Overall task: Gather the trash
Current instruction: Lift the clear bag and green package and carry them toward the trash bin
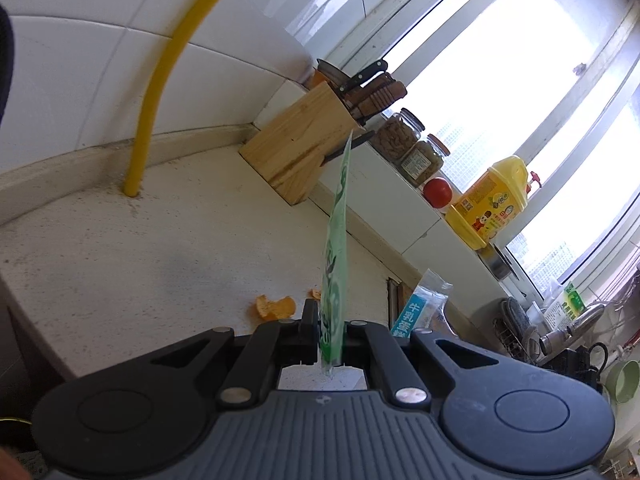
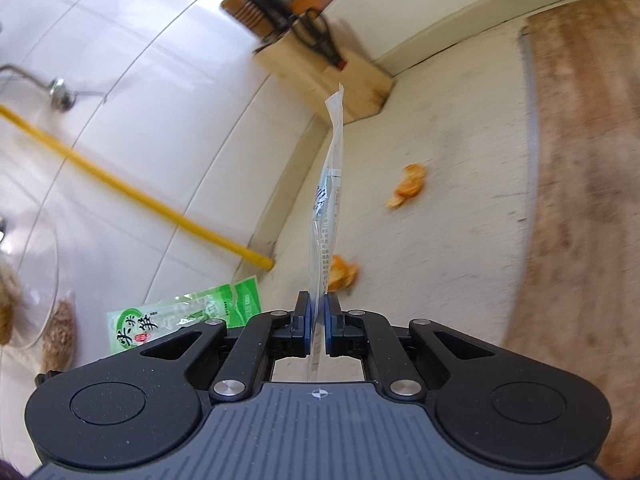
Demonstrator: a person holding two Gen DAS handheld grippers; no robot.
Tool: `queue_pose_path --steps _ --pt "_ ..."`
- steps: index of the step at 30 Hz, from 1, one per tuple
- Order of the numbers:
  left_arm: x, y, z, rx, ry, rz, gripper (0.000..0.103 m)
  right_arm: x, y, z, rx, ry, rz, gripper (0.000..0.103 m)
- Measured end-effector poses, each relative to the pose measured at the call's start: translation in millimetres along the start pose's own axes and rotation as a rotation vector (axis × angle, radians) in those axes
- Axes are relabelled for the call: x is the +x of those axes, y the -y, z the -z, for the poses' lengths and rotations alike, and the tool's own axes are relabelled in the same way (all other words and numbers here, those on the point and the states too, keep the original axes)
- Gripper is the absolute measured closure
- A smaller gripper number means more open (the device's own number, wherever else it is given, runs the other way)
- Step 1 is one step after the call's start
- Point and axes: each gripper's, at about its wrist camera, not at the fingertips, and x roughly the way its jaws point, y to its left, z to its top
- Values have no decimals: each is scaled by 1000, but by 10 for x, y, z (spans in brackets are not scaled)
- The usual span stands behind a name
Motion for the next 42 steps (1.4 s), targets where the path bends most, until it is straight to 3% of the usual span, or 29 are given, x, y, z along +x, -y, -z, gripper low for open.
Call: queue_pose_path --steps 14,42 --pt "-590 -156 160 -28 91 -86 100 312 -457 185 -91 -101 -73 92" --pt "-1843 -687 603 -105 284 -355 100 1210 -1499 908 -300 -404 -250 92"
